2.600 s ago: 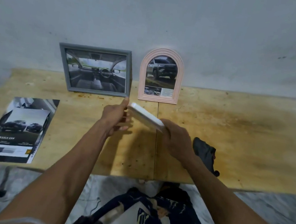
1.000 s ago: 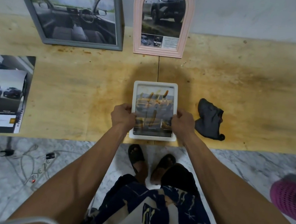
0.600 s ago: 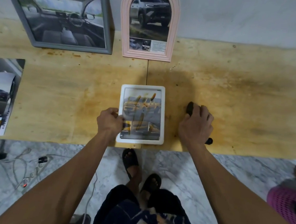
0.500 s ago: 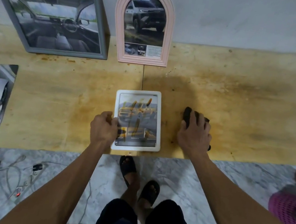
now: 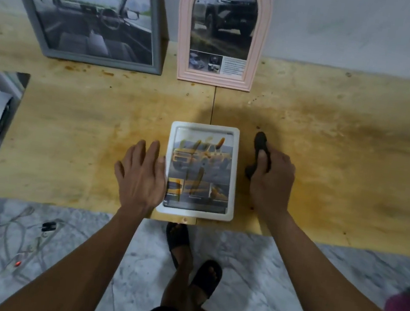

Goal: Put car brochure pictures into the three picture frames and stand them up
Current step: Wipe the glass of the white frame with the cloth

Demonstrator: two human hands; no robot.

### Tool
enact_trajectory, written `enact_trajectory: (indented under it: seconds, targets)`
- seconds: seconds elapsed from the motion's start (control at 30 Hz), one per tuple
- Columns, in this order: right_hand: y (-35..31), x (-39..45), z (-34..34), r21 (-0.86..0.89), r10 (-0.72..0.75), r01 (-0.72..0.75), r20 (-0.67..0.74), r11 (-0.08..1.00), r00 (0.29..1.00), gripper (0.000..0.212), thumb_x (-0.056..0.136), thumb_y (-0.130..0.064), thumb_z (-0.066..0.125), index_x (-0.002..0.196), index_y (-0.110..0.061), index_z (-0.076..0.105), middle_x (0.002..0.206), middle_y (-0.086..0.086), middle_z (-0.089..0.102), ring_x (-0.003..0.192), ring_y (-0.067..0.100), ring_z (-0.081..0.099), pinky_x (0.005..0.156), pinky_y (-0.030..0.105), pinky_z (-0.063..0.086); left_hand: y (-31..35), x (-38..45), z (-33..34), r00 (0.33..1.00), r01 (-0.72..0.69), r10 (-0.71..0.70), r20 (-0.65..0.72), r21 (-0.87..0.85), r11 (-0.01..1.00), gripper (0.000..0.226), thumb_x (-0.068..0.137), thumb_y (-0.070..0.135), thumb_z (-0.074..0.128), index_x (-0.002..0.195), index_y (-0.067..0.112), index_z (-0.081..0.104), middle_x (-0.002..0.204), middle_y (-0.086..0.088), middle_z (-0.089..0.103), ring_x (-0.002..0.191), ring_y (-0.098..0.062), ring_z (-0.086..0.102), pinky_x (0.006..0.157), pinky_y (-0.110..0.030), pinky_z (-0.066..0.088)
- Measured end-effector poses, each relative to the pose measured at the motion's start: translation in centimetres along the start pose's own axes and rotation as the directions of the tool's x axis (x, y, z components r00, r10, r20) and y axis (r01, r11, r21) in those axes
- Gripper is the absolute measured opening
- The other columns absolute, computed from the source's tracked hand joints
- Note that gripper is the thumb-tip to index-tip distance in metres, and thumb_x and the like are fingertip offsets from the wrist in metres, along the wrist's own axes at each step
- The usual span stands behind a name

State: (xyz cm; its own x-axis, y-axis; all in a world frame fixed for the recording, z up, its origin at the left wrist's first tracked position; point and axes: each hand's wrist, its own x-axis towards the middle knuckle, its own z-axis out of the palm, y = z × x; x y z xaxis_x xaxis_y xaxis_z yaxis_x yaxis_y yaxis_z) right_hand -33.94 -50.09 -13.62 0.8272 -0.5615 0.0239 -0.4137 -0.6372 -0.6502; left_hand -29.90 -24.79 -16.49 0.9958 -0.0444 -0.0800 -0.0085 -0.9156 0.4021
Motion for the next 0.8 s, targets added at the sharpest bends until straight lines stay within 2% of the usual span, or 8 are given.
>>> enact_trajectory:
  seconds: [0.07,0.2,0.23,0.3,0.4,0.53,0.63,0.8]
  targets:
    - [-2.6,0.5,0.9,0.033,-0.073,0.074,-0.023,0.997,0.997,0.036,0.103,-0.024,0.044,0.133,-0.008,0.057,0.125,0.015,0.059,0.111,0.032,0.047,0.087,0.029,0.031,-0.2,0.1,-0.1,1.000,-0.001,0.001,0.012,0.019,1.000,0.055,0.104,0.050,0.018,0.151,0.029,0.036,0.158,-0.004,0.034,0.146,-0.027,0.025,0.113,-0.062,0.021]
    - [-5.0,1.3,3.2,-0.037,-0.168,0.171,0.055,0.985,0.984,0.041,0.105,-0.025,0.039,0.139,-0.008,0.051,0.137,0.012,0.051,0.120,0.031,0.040,0.100,0.041,0.036,-0.4,0.0,0.2,0.999,-0.007,0.004,0.046,0.060,0.998,0.054,0.105,0.051,0.013,0.154,0.036,0.030,0.163,-0.003,0.027,0.150,-0.027,0.018,0.114,-0.065,0.017]
    - [-5.0,1.2,3.8,-0.098,-0.167,0.179,0.117,0.979,0.979,0.045,0.106,-0.029,0.034,0.145,-0.010,0.044,0.145,0.011,0.044,0.128,0.031,0.034,0.106,0.042,0.033,-0.4,-0.1,0.3,0.999,-0.014,0.009,0.053,0.083,0.996,0.054,0.105,0.051,0.013,0.154,0.037,0.030,0.164,-0.003,0.025,0.151,-0.027,0.017,0.115,-0.065,0.016]
    - [-4.5,0.7,5.0,-0.243,-0.120,0.183,0.252,0.953,0.960,0.053,0.106,-0.038,0.021,0.155,-0.016,0.024,0.161,0.004,0.023,0.146,0.025,0.014,0.119,0.044,0.017,-0.7,-0.2,0.6,0.998,-0.016,0.008,0.063,0.120,0.993,0.054,0.105,0.052,0.011,0.154,0.040,0.030,0.165,-0.003,0.021,0.152,-0.028,0.013,0.116,-0.066,0.013]
    - [-3.4,-0.2,6.2,-0.375,-0.081,0.205,0.321,0.904,0.944,0.058,0.105,-0.042,0.012,0.157,-0.018,0.002,0.165,-0.001,-0.005,0.150,0.016,-0.012,0.121,0.045,-0.004,-0.7,-0.1,0.7,0.996,-0.007,-0.003,0.090,0.116,0.993,0.053,0.105,0.053,0.009,0.154,0.043,0.027,0.167,-0.003,0.015,0.154,-0.028,0.006,0.117,-0.066,0.009]
    - [-3.4,-0.5,6.6,-0.455,-0.113,0.248,0.303,0.856,0.946,0.063,0.102,-0.043,0.002,0.157,-0.013,0.006,0.165,0.004,-0.003,0.151,0.018,-0.010,0.121,0.048,-0.007,-0.1,-0.1,0.8,0.991,0.046,-0.053,0.126,0.059,0.997,0.050,0.107,0.050,0.012,0.155,0.044,0.023,0.169,0.000,0.004,0.155,-0.024,-0.005,0.117,-0.067,0.000]
    - [-3.9,-0.7,6.6,-0.465,-0.148,0.290,0.317,0.836,0.937,0.079,0.090,-0.046,-0.011,0.156,-0.009,0.010,0.165,0.007,0.002,0.151,0.020,-0.008,0.120,0.050,-0.008,0.0,-0.6,1.3,0.996,0.051,-0.057,0.070,0.080,0.995,0.052,0.106,0.049,0.008,0.155,0.043,0.025,0.169,-0.001,0.007,0.155,-0.024,-0.004,0.117,-0.068,0.000]
    - [-4.4,-0.7,7.2,-0.450,-0.157,0.289,0.309,0.845,0.938,0.080,0.086,-0.041,-0.005,0.155,-0.006,0.014,0.164,0.011,0.007,0.152,0.022,-0.002,0.118,0.047,-0.009,0.0,-0.5,1.8,0.999,0.038,-0.042,0.026,0.130,0.991,0.052,0.106,0.050,0.007,0.154,0.044,0.027,0.167,-0.002,0.013,0.155,-0.024,0.001,0.117,-0.067,0.003]
